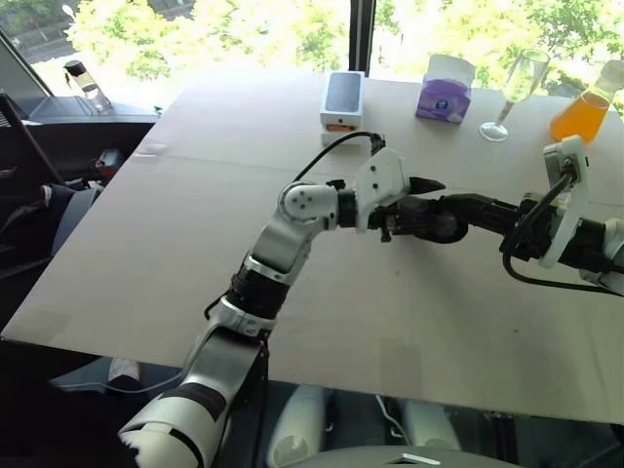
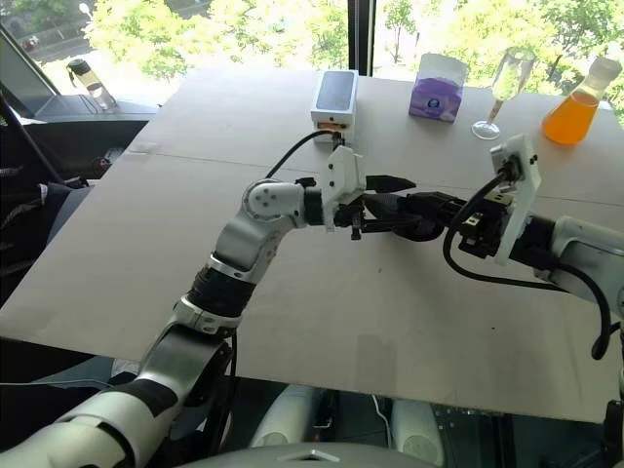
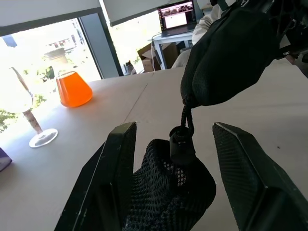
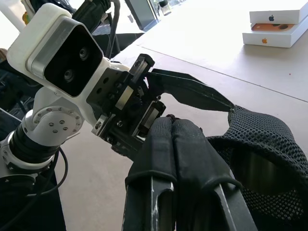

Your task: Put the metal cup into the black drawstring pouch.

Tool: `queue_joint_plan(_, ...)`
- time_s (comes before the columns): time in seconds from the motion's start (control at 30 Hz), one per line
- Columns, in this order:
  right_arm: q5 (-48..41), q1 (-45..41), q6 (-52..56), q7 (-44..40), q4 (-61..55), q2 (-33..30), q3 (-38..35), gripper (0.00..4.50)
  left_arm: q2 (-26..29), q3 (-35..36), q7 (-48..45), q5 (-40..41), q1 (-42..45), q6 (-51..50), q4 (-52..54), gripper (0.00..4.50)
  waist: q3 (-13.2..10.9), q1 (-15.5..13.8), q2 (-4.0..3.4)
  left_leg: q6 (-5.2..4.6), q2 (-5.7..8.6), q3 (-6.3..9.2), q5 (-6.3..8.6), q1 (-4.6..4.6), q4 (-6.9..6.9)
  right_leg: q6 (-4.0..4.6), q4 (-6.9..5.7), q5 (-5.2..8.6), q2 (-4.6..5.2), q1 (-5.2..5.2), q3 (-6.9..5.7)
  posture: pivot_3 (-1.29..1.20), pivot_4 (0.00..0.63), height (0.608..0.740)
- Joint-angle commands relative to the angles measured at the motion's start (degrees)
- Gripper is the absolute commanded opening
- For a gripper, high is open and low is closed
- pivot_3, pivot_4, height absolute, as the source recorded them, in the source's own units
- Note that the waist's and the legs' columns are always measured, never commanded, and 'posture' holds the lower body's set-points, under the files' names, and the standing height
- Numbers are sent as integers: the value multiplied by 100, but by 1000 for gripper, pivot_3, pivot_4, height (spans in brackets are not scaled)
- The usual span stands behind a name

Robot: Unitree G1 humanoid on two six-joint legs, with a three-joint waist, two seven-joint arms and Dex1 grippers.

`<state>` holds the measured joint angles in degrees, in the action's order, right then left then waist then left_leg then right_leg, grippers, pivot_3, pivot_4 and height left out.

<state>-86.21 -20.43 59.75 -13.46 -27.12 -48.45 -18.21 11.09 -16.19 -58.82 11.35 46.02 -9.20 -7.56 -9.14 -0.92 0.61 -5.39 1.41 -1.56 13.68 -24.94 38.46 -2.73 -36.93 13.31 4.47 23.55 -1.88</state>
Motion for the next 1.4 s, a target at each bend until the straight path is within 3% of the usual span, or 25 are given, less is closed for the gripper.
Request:
queue_joint_plan(0.03, -68, -50, -131, -72, -125, -90, -58, 0, -24, 62, 30, 36, 122, 111, 59, 2337, 0, 0, 0, 0, 0, 0, 0, 0, 0, 0, 0, 0, 0, 0, 0, 0, 150, 740)
queue_joint_plan(0.1, -55, -53, -133, -81, -118, -88, -56, 0, -7, 47, -5, 27, 101, 183, 49, 1857, 0, 0, 0, 0, 0, 0, 0, 0, 0, 0, 0, 0, 0, 0, 0, 0, 150, 740)
queue_joint_plan(0.23, -68, -47, -142, -78, -137, -79, -55, 0, -21, 49, 12, 39, 95, 191, 16, 49, 0, 0, 0, 0, 0, 0, 0, 0, 0, 0, 0, 0, 0, 0, 0, 0, 150, 740)
queue_joint_plan(0.47, -302, -113, -290, 68, -74, 93, -110, 0, -36, 29, 41, -25, 101, 247, -142, 49, 0, 0, 0, 0, 0, 0, 0, 0, 0, -1, -1, 0, 0, 0, 0, 0, 150, 740)
queue_joint_plan(0.77, -1271, -1554, -1256, 856, 597, 675, -302, 0, -224, -38, 269, -388, 250, 413, -1304, 49, 1, 5, -2, -1, -2, -11, 0, 11, 4, -5, -13, -3, -30, -2, 12, 0, 150, 740)
queue_joint_plan(0.9, -1307, -1701, -1310, 984, 636, 643, -231, 0, -325, 52, 318, -394, 326, 550, -1463, 49, 1, -7, -2, -1, -2, -13, 0, 8, 5, -6, -11, -4, -23, -1, 16, 0, 150, 740)
queue_joint_plan(0.97, -843, -1507, -1166, 908, 511, 425, -88, 0, -355, 118, 333, -358, 358, 569, -1457, 49, 1, -12, -2, -2, -1, -13, 0, 4, 5, -6, -8, -4, -3, 0, 12, 0, 150, 740)
queue_joint_plan(1.1, 1654, -725, -1465, -2, -109, -405, 650, 0, -351, 185, 217, -224, 306, 578, -1200, 49, 2, -2, -2, -7, 0, -18, 4, 2, 4, -7, -2, -4, 2, 1, 14, 0, 150, 740)
queue_joint_plan(1.2, 2599, -238, -1749, -357, -326, -619, 842, 799, -312, 162, 102, -116, 239, 435, -964, 0, 2, 7, -3, -7, -1, -20, 4, 2, 4, -7, -3, -4, -1, 3, 17, 0, 150, 740)
queue_joint_plan(1.33, 3137, 123, -1893, -466, -724, -498, 846, 2518, -270, 146, 42, -39, 188, 248, -780, 0, 2, 9, -3, -5, -3, -20, 3, 6, 4, -7, -5, -4, -4, 3, 20, 0, 150, 740)
queue_joint_plan(1.4, 3038, 211, -1753, -277, -784, -268, 774, 2518, -277, 166, 57, -27, 202, 196, -761, 0, 2, 9, -3, -4, -5, -20, 2, 9, 5, -7, -5, -4, -6, 2, 20, 0, 150, 740)
